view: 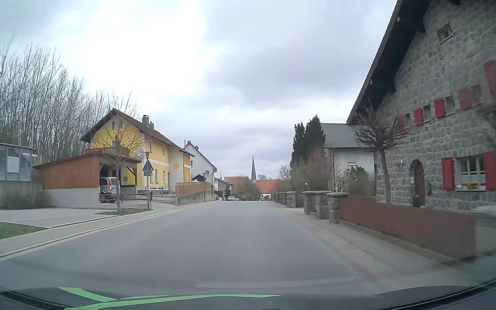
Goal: Follow the waypoints while adhering to traffic rules and regulations
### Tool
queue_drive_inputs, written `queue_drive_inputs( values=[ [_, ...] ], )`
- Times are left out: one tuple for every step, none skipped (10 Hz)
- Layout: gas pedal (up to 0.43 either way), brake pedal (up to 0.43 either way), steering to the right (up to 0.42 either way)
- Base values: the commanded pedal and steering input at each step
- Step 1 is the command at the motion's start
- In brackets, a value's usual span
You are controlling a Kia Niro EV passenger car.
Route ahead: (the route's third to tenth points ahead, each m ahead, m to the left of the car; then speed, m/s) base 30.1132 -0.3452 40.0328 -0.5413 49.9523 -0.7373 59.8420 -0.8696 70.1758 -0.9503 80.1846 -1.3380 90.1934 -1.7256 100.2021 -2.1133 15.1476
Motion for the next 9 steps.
queue_drive_inputs(
  values=[
    [0.138, 0.0, 0.003],
    [0.13, 0.0, 0.003],
    [0.13, 0.0, 0.003],
    [0.118, 0.0, 0.003],
    [0.11, 0.0, 0.003],
    [0.11, 0.0, 0.002],
    [0.098, 0.0, 0.001],
    [0.087, 0.0, 0.001],
    [0.087, 0.0, 0.001]
  ],
)
